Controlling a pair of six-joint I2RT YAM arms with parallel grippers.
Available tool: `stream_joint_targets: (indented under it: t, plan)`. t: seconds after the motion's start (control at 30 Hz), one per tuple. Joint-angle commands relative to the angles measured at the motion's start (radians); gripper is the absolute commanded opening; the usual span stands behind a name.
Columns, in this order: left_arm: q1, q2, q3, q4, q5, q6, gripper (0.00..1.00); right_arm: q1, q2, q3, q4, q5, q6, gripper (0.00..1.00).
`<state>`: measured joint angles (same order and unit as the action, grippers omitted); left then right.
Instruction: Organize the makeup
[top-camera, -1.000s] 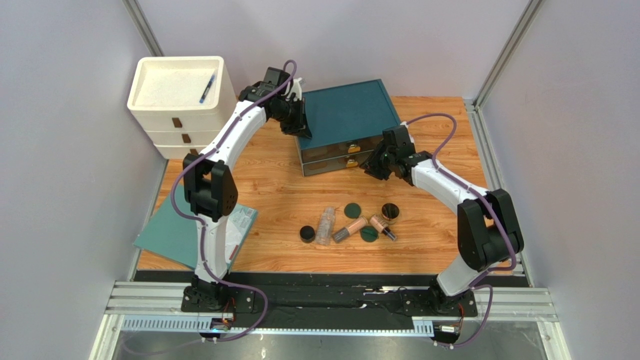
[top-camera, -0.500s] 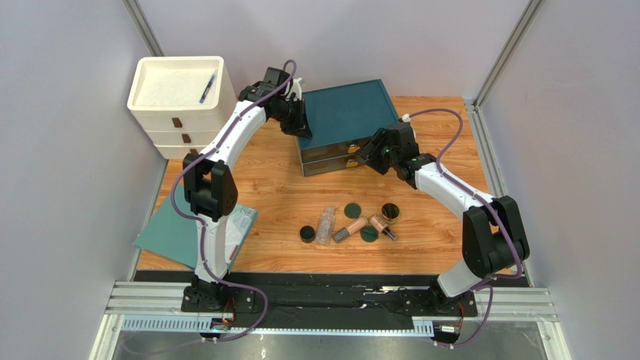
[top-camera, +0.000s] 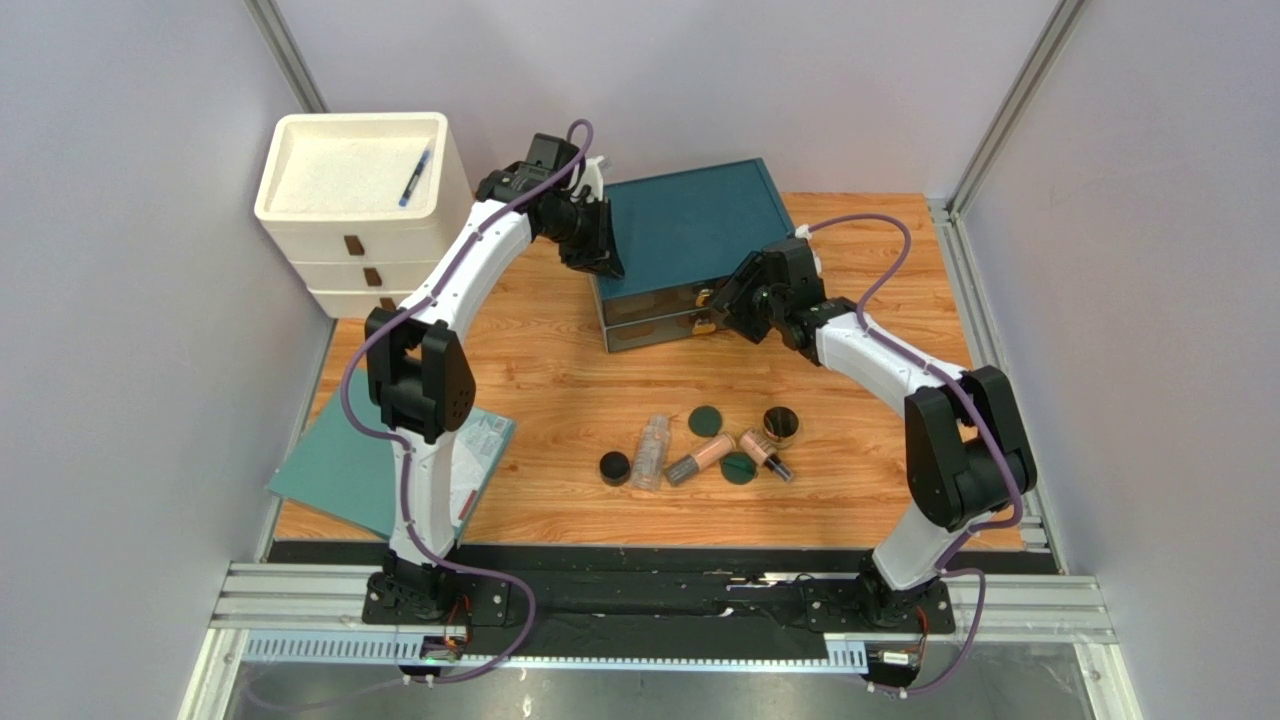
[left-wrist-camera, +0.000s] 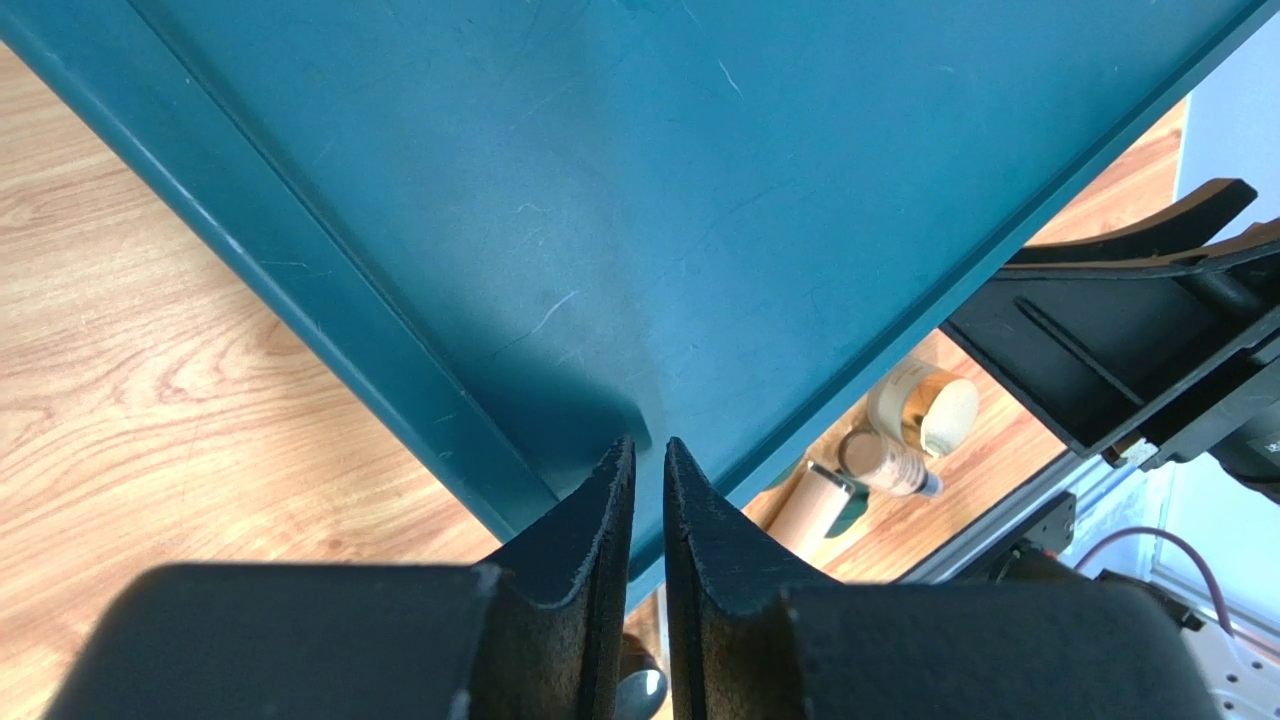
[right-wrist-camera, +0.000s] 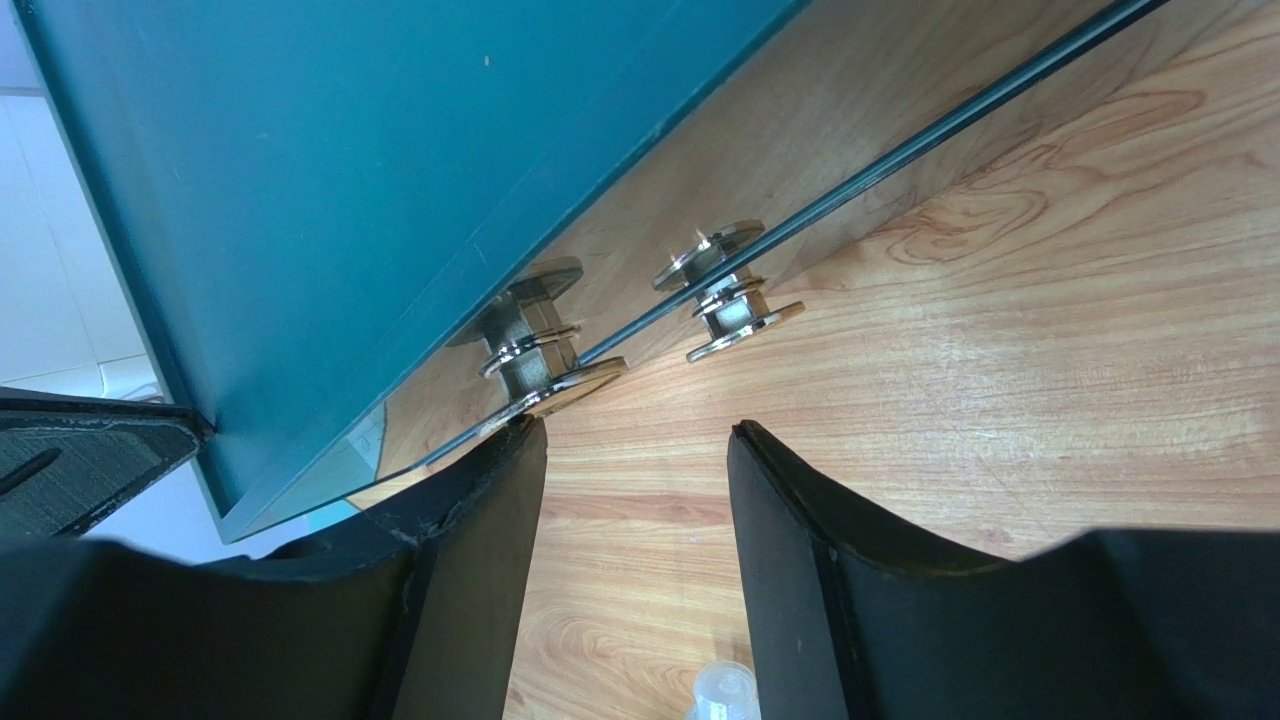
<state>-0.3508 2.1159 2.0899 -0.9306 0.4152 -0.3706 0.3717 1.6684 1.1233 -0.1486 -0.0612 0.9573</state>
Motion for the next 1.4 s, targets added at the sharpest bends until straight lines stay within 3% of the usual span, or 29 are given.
stream_joint_targets:
  t: [0.0,0.4,0.9,1.37]
  plan:
    - [0.009,0.027,-0.008,-0.117,-0.073,0.048,0.2,-0.01,-0.029,0.036,0.113,0.011,0.012,0.54]
    - [0.009,0.042,-0.019,-0.123,-0.081,0.059,0.2,-0.022,-0.067,0.021,0.208,-0.012,0.04,0.56]
    - [0.012,0.05,-0.031,-0.117,-0.078,0.059,0.2,-0.039,0.068,0.122,0.032,-0.006,0.067,0.56]
    - [0.027,0.085,0.074,-0.194,-0.127,0.064,0.2,-0.039,0.108,0.15,-0.164,-0.068,0.032,0.42]
